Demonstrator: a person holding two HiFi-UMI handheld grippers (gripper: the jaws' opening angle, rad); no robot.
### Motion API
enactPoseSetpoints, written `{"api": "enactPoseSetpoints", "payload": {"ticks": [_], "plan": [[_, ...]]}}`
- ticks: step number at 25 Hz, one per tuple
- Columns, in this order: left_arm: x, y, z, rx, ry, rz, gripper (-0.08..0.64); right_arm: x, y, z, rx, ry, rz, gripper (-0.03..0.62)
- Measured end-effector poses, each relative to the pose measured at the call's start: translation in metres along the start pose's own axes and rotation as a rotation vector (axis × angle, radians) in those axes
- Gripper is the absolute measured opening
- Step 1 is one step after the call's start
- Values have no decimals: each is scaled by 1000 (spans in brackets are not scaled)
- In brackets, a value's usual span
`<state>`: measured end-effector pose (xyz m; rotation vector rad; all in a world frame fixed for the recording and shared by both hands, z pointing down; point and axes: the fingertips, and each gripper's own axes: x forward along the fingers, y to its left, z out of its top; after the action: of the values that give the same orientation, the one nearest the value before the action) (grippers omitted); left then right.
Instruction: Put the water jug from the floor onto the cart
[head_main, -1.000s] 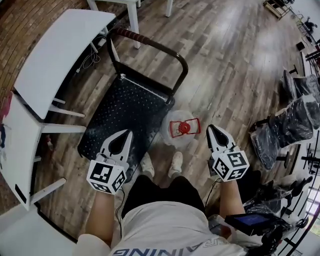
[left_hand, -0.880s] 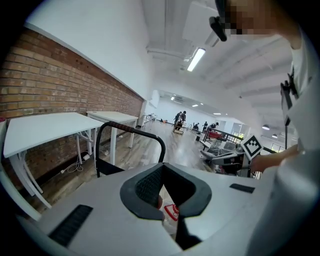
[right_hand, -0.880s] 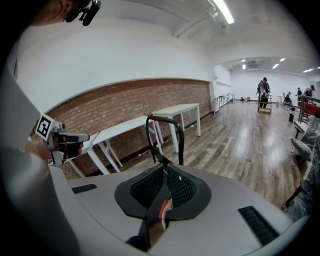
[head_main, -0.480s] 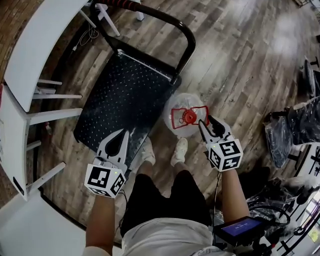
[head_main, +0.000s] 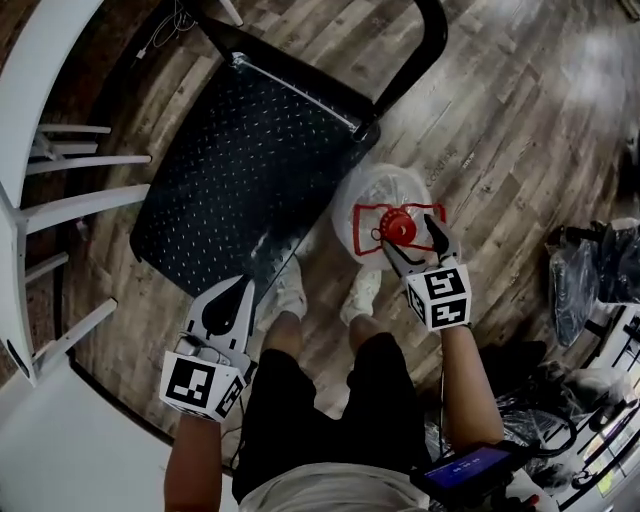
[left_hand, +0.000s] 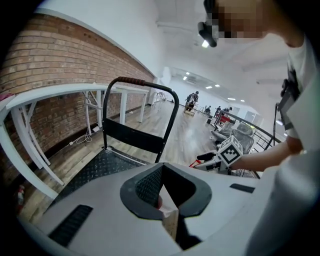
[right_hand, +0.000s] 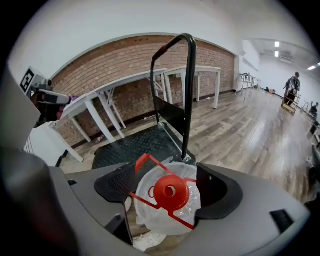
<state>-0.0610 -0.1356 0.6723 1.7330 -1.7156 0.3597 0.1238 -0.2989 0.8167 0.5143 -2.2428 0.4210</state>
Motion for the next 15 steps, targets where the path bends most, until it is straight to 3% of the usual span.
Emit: {"api": "enactPoseSetpoints", "payload": {"ticks": [6, 15], "plan": [[3, 7, -36, -44, 48, 15, 0, 35, -7, -31, -1, 56, -34, 364], [9, 7, -50, -70, 70, 16, 0, 56, -10, -52, 3, 86, -62, 364]]}}
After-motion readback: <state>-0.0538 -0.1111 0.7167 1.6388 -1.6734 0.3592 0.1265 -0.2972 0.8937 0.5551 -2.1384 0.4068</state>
